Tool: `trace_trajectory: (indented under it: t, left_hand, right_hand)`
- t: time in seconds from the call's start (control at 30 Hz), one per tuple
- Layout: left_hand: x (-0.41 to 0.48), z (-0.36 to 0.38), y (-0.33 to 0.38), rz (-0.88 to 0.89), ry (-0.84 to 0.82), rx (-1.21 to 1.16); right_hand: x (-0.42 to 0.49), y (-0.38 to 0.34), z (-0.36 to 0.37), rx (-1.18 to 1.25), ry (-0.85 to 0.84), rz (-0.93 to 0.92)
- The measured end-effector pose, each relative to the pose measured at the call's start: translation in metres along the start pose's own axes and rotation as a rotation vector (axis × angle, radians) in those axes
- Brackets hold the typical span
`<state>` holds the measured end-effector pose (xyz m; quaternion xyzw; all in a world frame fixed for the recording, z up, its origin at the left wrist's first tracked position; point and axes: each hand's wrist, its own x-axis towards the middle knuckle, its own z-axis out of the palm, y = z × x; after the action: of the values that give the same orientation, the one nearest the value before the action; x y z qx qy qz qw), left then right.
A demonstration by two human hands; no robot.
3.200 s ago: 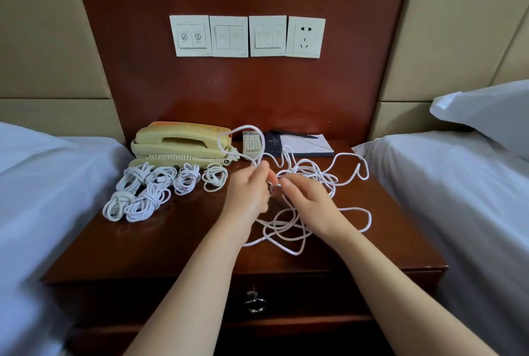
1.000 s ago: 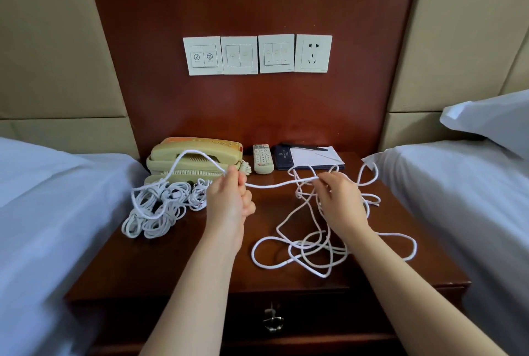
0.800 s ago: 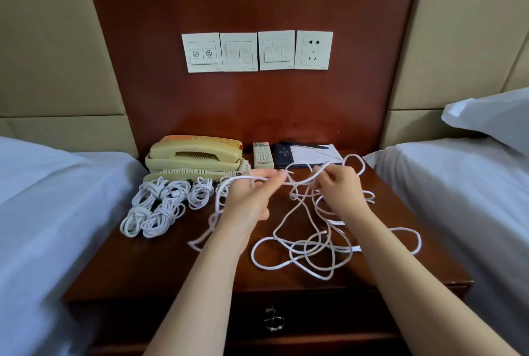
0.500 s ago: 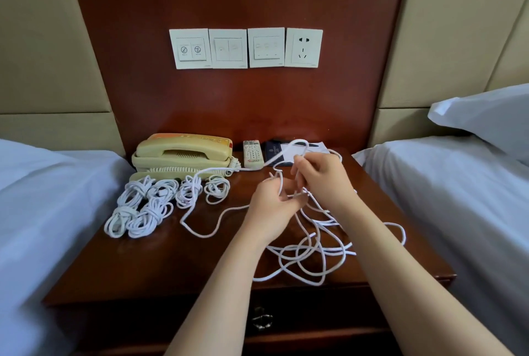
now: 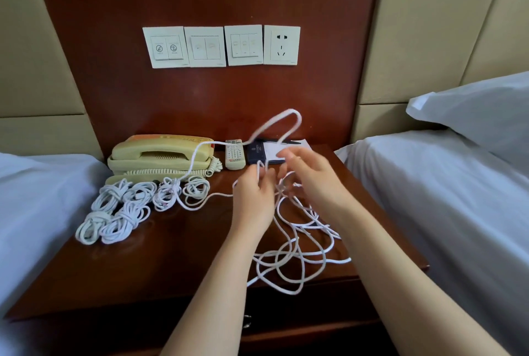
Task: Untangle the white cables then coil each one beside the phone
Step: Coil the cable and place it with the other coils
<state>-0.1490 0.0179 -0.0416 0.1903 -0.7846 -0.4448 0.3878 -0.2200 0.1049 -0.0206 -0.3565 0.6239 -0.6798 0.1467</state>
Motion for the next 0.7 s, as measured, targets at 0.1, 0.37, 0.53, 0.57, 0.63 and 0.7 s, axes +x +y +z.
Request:
trace_trajectory:
  t: [0.1, 0.37, 0.53, 0.57, 0.63, 0.7]
  left_hand:
    - [0.007, -0.001, -0.005, -0.185, 0.085, -0.173]
    - [0.002, -0.013, 0.013, -0.407, 0.118, -0.656]
    - [0.0, -0.027, 0.013, -0.435, 0.265, -0.809]
    - [0.0, -0.03, 0.014, -0.435, 0.278, -0.828]
    - [0.0, -0.035, 0.015, -0.42, 0.304, -0.862]
    - [0.002, -0.04, 0.017, -0.406, 0.33, -0.9]
  right_hand:
    - [-0.011, 0.017, 0.001, -0.331, -0.075, -0.041]
    - [-0.01, 0.046, -0.01, -0.624, -0.106, -0.102]
    - [0.007, 0.059, -0.015, -0.701, -0.145, -0.108]
    - [0.01, 0.062, -0.015, -0.697, -0.137, -0.109]
    - [0.018, 0.066, -0.016, -0.716, -0.127, -0.112]
    - [0.028, 0.068, -0.017, -0.758, -0.127, -0.104]
